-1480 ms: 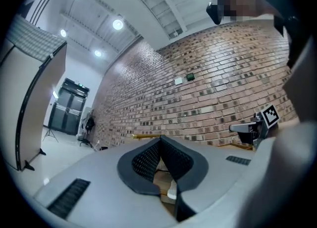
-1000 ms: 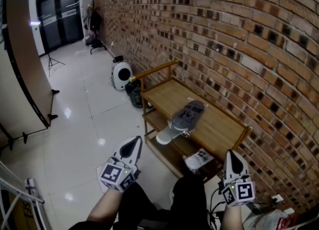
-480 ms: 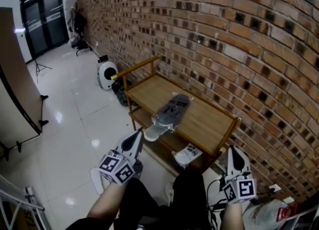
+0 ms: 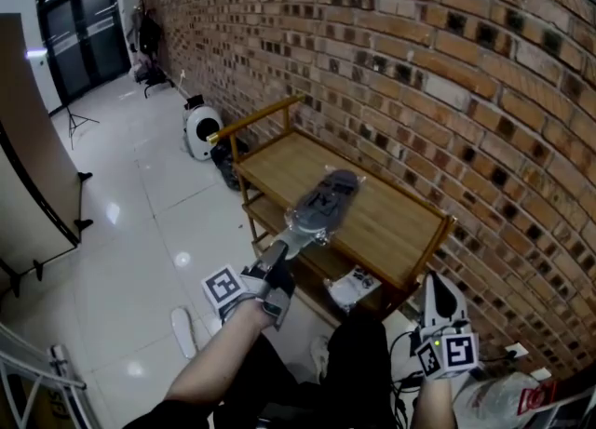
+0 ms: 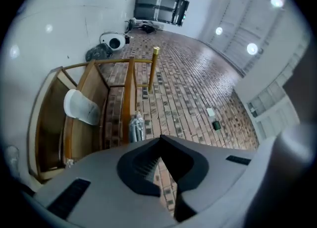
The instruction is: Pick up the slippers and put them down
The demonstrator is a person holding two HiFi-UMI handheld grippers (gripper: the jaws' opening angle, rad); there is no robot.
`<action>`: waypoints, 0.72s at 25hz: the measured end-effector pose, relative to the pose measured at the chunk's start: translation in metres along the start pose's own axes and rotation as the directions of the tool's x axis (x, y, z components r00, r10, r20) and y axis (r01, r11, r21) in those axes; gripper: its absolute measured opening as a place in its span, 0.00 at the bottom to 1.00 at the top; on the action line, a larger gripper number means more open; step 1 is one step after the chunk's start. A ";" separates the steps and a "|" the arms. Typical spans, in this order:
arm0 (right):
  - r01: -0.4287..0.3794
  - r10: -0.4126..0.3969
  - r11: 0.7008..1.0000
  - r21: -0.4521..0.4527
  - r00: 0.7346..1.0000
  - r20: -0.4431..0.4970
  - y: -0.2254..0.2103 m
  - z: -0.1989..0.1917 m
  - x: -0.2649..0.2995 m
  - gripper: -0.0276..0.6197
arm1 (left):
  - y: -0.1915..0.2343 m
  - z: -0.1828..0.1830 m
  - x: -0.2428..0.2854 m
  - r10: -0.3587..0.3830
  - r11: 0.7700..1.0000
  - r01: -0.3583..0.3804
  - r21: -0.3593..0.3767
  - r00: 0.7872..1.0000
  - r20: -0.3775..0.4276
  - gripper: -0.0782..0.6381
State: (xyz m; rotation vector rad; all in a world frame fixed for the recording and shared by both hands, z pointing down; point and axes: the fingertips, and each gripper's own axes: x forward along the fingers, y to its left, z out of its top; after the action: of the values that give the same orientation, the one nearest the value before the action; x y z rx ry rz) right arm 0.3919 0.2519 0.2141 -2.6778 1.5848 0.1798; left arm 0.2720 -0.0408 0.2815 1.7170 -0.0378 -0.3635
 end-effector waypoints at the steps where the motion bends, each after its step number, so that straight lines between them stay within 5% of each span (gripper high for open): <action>1: -0.002 0.002 1.000 0.000 1.000 -0.001 0.001 -0.001 0.001 0.05 | 0.003 0.000 0.003 0.011 0.999 -0.011 0.032 1.000 0.004 0.11; 5: -0.001 0.001 1.000 0.001 1.000 -0.010 -0.002 -0.005 0.006 0.05 | 0.011 0.010 0.017 0.017 0.991 -0.025 0.129 0.998 0.061 0.14; 6: 0.002 -0.002 1.000 0.001 1.000 -0.016 -0.003 -0.007 0.006 0.05 | 0.015 0.011 0.021 0.028 0.990 -0.036 0.133 0.997 0.067 0.32; 8: 0.008 -0.008 1.000 0.003 1.000 -0.027 -0.006 -0.010 0.007 0.05 | 0.024 0.011 0.030 0.066 0.988 -0.075 0.135 0.996 0.065 0.42; 18: 0.025 -0.025 1.000 0.002 0.998 -0.065 -0.015 -0.027 0.012 0.05 | 0.048 0.001 0.081 0.137 0.984 -0.137 0.118 0.991 0.008 0.49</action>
State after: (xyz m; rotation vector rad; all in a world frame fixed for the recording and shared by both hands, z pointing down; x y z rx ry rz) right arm 0.4132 0.2462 0.2386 -2.7270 1.5660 0.0914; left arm 0.3570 -0.0692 0.3105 1.8200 -0.1797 -0.2635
